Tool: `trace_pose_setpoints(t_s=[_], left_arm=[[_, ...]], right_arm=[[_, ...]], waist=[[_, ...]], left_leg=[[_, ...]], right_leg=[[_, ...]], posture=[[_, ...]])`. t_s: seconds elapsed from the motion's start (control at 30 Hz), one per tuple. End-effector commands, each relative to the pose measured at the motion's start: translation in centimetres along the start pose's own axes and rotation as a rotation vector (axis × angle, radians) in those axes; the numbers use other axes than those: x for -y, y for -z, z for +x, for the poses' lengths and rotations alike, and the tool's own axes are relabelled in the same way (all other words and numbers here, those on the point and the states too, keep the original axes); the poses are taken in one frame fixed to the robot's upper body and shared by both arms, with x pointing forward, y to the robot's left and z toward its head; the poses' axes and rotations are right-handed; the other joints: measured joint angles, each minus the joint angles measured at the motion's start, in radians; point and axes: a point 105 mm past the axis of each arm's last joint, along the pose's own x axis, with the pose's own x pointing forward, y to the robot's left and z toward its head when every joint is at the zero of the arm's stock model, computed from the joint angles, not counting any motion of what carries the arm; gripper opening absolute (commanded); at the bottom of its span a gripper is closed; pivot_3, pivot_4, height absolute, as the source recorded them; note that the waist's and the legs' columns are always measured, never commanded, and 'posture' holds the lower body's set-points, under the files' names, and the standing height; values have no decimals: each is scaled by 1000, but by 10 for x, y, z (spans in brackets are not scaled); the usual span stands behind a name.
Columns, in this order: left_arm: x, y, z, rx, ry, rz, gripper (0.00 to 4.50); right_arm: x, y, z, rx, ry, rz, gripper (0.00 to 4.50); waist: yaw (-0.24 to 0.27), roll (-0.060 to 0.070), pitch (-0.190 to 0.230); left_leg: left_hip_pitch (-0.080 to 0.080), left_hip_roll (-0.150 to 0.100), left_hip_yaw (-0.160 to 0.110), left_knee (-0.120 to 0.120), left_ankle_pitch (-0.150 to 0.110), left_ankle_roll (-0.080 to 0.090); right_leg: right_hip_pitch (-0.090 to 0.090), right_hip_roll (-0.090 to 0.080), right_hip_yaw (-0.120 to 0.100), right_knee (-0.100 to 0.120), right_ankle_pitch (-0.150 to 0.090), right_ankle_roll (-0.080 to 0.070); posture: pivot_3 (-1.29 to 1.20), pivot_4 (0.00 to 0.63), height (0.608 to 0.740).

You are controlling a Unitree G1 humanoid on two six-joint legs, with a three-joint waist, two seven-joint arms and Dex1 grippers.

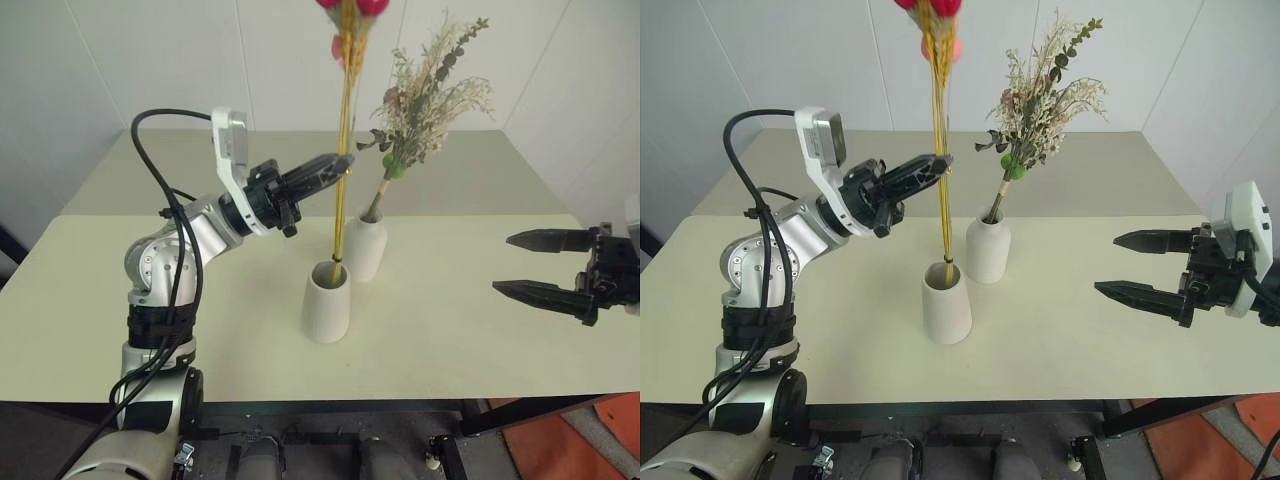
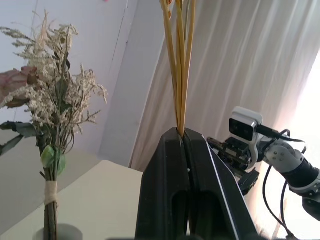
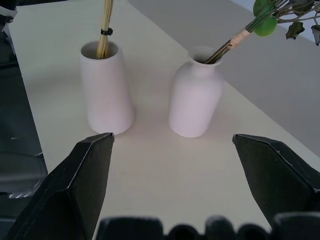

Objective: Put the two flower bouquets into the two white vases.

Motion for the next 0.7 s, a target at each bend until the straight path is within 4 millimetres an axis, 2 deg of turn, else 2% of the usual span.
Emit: trace_pose_setpoints(t_s=[0.03, 0.07, 0.17, 0.37, 0.57, 0.7], left_arm=[[9, 7, 4, -71, 35, 92, 22], [9, 11, 4, -86, 36, 104, 22], [9, 27, -2, -160, 32, 126, 661], [12, 30, -29, -202, 9, 96, 2561], [11, 29, -67, -266, -89, 132, 4409], [9, 19, -96, -327, -134, 170, 4490]], right_arm=[[0, -11, -5, 30, 25, -35, 4500], [0, -11, -5, 30, 25, -35, 4500], [0, -11, -5, 30, 24, -36, 4500], [0, -9, -6, 20, 24, -36, 4500], [3, -6, -4, 16, 17, -37, 4500], [6, -5, -2, 18, 8, -33, 4500]], waist=[[0, 0, 0], [0, 0, 0], [0, 0, 0], [-4, 0, 0], [-4, 0, 0], [-2, 0, 0]], left_leg=[[0, 0, 0, 0, 0, 0], [0, 0, 0, 0, 0, 0], [0, 0, 0, 0, 0, 0], [0, 0, 0, -1, 0, 0], [0, 1, 0, -1, 0, 0], [0, 1, 1, -1, 0, 0]], right_leg=[[0, 0, 0, 0, 0, 0], [0, 0, 0, 0, 0, 0], [0, 0, 0, 0, 0, 0], [-1, 0, 0, 0, 0, 0], [-1, 0, 0, 0, 0, 0], [-2, 0, 0, 0, 0, -1]], posture=[[0, 150, 740], [0, 150, 740], [0, 150, 740], [0, 150, 740], [0, 150, 740], [0, 150, 740]])
